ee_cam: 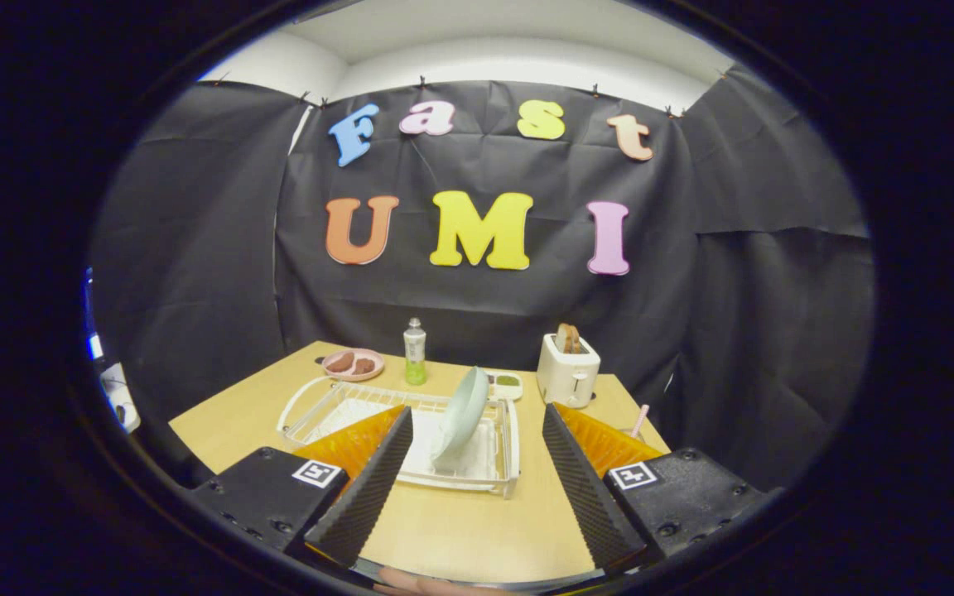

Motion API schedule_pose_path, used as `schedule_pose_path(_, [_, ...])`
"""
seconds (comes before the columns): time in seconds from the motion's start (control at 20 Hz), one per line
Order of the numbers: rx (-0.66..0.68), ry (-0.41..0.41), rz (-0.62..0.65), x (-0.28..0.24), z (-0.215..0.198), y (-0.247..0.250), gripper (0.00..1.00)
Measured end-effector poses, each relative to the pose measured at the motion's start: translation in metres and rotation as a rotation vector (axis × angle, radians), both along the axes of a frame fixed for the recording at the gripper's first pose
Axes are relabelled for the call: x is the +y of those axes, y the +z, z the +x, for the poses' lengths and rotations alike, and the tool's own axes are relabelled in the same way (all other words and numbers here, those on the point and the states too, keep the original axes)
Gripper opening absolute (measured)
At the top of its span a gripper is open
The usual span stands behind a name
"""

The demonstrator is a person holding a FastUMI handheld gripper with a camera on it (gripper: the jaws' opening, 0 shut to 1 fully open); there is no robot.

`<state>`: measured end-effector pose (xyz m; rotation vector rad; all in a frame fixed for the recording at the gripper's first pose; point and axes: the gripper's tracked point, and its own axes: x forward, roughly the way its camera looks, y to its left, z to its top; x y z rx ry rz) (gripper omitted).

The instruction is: Take the plate from the dish rack, then take the spoon from the basket and place it into the plate.

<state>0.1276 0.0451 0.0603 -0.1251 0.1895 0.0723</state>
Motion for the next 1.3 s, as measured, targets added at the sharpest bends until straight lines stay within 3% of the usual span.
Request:
schedule_pose_path(0.3, [0.221, -0.018, -0.046, 0.027, 0.101, 0.000, 1.00])
schedule_pose_path(0.55, [0.509, -0.060, -0.122, 0.035, 0.174, -0.028, 0.95])
schedule_pose_path(0.8, [0.780, -0.141, -0.022, 0.031, 0.220, -0.040, 0.73])
schedule_pose_path(1.1, [0.903, -0.199, -0.131, 0.028, 0.244, -0.059, 0.36])
schedule_pose_path(1.3, [0.877, -0.271, -0.316, 0.021, 0.245, -0.058, 0.25])
